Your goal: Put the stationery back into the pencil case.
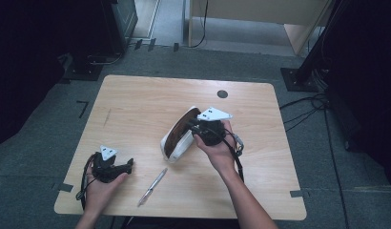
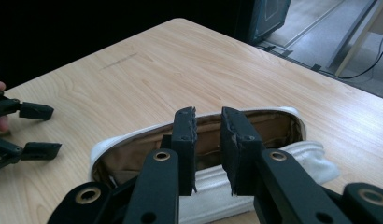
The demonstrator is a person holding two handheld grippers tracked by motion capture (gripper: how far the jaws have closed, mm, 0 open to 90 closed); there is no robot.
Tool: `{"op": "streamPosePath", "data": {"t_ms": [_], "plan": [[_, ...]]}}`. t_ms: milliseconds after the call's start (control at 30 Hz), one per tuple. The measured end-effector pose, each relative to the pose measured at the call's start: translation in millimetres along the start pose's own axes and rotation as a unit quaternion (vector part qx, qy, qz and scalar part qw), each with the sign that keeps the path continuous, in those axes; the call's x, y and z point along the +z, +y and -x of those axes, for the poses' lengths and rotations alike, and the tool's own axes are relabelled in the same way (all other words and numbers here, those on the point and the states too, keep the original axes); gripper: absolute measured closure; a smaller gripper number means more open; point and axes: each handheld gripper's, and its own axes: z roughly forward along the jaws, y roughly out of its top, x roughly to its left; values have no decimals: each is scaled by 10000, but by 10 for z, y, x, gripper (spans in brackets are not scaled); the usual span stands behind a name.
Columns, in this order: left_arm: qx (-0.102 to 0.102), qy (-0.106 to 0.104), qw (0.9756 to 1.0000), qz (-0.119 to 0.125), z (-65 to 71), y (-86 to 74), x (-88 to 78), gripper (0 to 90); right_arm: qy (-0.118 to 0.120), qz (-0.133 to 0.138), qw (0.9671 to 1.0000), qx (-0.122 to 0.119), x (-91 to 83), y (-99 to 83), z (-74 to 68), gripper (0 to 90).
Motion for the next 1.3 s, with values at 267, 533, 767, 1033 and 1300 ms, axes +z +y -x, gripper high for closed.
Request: {"op": "streamPosePath", "data": {"t_ms": [267,533,767,1033,1300], "plan": [[8,-48,10000,-21,2,-8,-23,155,176,72,9998,31,-202,-136,-41,714],[-16,-112,9999,100,23,-20,-114,186,245,191,9995,27,-402,-331,-94,613],[22,-229,9994,246,106,-31,-236,237,300,182,9994,37,-479,-553,-156,504],[163,-581,9979,215,277,-87,-320,334,364,117,9990,249,-471,-826,-171,439],[398,-1040,9937,148,488,-128,-386,426,391,-90,9987,321,-408,-1062,-186,417]]}}
